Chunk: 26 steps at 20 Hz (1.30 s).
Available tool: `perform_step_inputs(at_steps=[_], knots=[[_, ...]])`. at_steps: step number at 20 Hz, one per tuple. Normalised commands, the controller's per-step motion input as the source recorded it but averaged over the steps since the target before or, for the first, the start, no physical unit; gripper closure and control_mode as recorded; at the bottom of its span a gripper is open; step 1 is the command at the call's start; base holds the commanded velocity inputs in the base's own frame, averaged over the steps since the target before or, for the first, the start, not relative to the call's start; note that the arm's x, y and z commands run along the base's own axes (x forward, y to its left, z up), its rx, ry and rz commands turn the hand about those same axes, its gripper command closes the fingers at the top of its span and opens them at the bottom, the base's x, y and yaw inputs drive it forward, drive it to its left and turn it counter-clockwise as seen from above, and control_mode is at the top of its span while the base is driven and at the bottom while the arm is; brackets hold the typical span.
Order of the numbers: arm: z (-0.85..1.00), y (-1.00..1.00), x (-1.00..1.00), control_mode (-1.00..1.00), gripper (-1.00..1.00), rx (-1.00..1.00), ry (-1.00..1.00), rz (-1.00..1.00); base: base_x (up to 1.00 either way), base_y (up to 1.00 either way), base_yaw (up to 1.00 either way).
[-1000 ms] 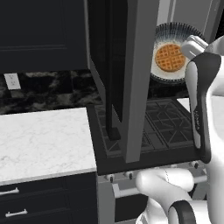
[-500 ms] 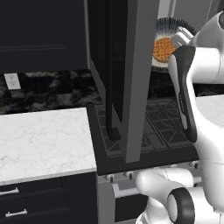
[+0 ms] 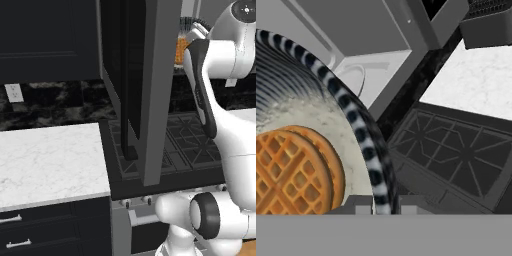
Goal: Open the microwave, place the bowl with waffle inside the microwave, then close the microwave door and turn it on.
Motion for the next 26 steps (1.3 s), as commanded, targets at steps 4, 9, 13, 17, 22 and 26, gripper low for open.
perform_step_inputs(at_steps=[4,9,13,17,22,26], knots=[[0.0,0.04,0.7,-1.0,1.0,0.0,0.0,0.0,0.0,0.0,0.0],[0.0,0.05,0.73,-1.0,1.0,0.0,0.0,0.0,0.0,0.0,0.0],[0.0,0.01,0.68,-1.0,1.0,0.0,0.0,0.0,0.0,0.0,0.0],[0.0,0.0,0.7,-1.0,1.0,0.0,0.0,0.0,0.0,0.0,0.0],[0.0,0.0,0.62,-1.0,1.0,0.0,0.0,0.0,0.0,0.0,0.0],[-0.17,0.0,0.36,-1.0,1.0,0.0,0.0,0.0,0.0,0.0,0.0]])
